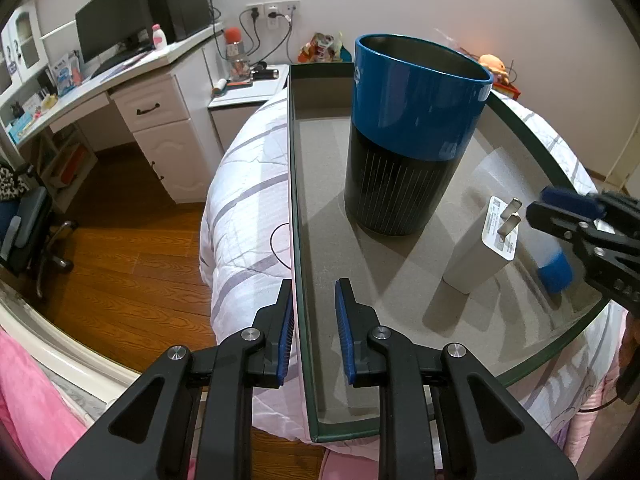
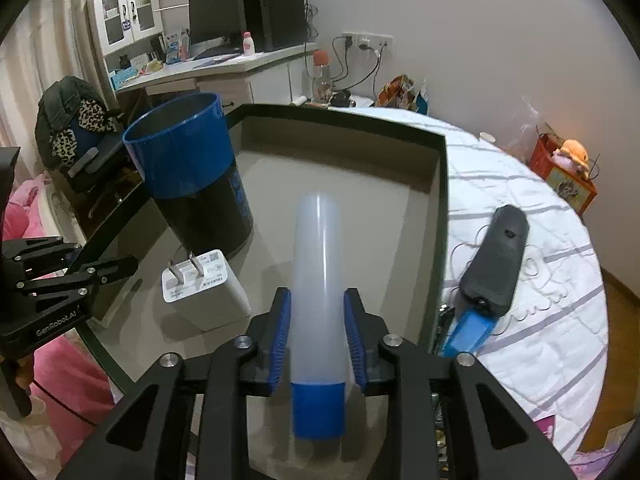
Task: Organize rigid objects
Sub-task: 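Carry the clear tube into the tray and release it beside the charger, then grasp the black remote with the right tool and lift it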
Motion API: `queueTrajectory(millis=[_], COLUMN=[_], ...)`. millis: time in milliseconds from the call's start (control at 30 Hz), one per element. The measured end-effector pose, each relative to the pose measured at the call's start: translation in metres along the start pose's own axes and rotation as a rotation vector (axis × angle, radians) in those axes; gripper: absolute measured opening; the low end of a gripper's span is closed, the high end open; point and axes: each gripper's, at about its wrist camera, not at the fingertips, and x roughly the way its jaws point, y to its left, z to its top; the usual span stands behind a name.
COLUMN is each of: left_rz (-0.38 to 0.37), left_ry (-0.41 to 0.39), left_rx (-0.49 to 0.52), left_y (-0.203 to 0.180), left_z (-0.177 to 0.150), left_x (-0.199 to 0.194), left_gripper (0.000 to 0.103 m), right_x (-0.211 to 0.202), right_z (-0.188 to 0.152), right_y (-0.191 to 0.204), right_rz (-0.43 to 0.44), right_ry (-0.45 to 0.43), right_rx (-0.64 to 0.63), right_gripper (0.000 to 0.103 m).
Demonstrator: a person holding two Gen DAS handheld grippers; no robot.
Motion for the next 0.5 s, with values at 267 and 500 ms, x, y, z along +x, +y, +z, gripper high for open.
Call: queueTrajectory(millis=[267, 500], left_rz=[0.006, 0.008], left_ry=[0.001, 0.001], left_rx=[0.001, 0.000], left_y=[0.001, 0.000], left_z=[-0.001, -0.002], left_x=[-0.001, -0.001], left_gripper=[0.019, 0.019], right_x=[-0.044, -0.084], right_z=[0.001, -0.016], right_y=[-0.023, -0.080], right_rz=[-0.050, -0.145], right_ry=[-0.107, -0.169], right_rx=[0.034, 0.174], right_gripper=[0.057, 0.065])
